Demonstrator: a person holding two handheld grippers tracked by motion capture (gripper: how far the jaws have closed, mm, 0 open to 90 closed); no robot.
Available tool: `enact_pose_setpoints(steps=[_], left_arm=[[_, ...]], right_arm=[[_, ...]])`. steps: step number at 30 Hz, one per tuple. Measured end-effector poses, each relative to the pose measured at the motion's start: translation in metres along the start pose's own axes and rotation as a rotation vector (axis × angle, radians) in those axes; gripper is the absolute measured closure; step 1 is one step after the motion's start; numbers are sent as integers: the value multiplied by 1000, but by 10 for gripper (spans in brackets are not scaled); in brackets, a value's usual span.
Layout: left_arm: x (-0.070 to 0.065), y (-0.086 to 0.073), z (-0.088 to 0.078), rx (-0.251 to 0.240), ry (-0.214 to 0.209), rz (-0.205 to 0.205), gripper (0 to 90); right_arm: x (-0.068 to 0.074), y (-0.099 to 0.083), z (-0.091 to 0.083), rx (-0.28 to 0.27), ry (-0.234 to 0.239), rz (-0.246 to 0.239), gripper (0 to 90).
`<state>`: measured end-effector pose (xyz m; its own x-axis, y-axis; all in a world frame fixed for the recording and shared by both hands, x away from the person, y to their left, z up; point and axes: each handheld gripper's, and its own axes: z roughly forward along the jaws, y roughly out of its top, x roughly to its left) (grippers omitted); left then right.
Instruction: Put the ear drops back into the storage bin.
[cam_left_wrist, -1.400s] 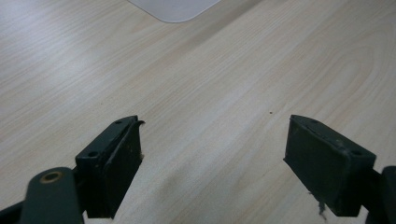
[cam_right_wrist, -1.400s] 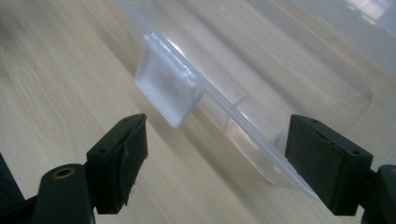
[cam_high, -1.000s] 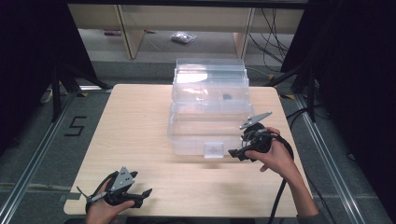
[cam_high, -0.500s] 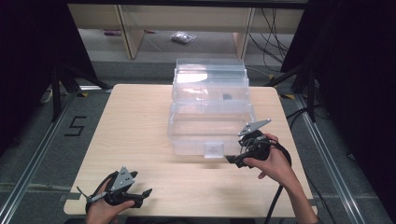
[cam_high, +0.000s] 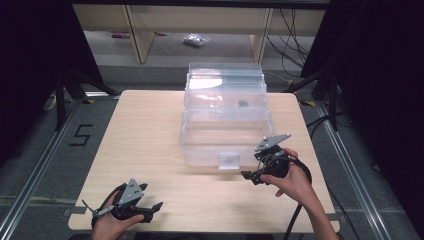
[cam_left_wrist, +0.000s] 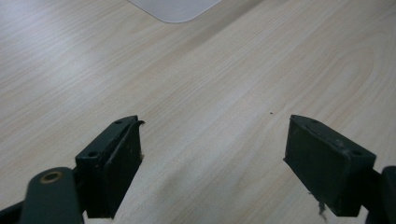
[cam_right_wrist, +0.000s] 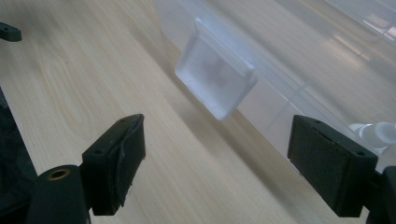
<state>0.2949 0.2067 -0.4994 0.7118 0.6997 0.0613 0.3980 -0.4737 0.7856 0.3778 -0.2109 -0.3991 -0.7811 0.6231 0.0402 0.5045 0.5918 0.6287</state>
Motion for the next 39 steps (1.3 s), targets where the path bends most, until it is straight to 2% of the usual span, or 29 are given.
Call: enact_pose_setpoints(steps=[1,2,3,4,12,13,16,17,18,20,21,22,23,24,25,26,28,33,34,35,38,39], left_arm=[[0,0,0,0,0,0,180],[1,0,0,-1,6,19,180],[1,0,0,-1,6,19,180],[1,0,0,-1,6,16,180],[1,0,-1,6,6,10,180],[1,0,-1,6,6,10,180],[0,0,-1,8,7,6,180],[0,0,-1,8,7,5,180],[1,0,0,-2,6,13,180],[1,0,-1,8,8,8,180],[0,0,-1,8,7,7,180],[0,0,-1,8,7,7,180],[0,0,-1,8,7,7,180],[0,0,-1,8,7,8,180],[1,1,-1,8,5,11,180],[1,1,-1,7,3,15,180],[1,1,-1,8,7,11,180],[0,1,-1,10,8,11,180],[1,1,-1,9,8,11,180],[1,1,-1,9,5,16,180],[1,1,-1,9,7,13,180],[0,0,-1,9,8,9,180]], right_arm=[[0,0,0,0,0,0,201],[1,-2,1,1,4,-9,201],[1,-3,2,1,0,-16,201],[3,-4,2,-2,1,1,201],[5,-10,3,-13,-4,-17,201],[6,-11,5,-30,-13,-16,201],[6,-13,5,-13,-5,-7,201],[6,-14,7,-32,-16,-18,201],[7,-16,6,-16,-12,-13,201],[7,-17,7,-28,-18,-12,201],[8,-18,6,-13,-7,3,201],[8,-21,8,-29,-16,6,201],[6,-21,8,-27,-15,-20,201],[8,-22,8,-21,-9,5,201],[8,-24,9,-40,-25,-3,200],[7,-25,8,-24,-9,-4,200],[8,-27,9,-29,-13,3,200],[7,-38,12,-68,-8,1,198],[8,-39,11,-57,-8,31,198],[7,-40,12,-71,-14,9,197],[10,-43,12,-59,-17,43,197],[8,-44,12,-58,-11,19,197]])
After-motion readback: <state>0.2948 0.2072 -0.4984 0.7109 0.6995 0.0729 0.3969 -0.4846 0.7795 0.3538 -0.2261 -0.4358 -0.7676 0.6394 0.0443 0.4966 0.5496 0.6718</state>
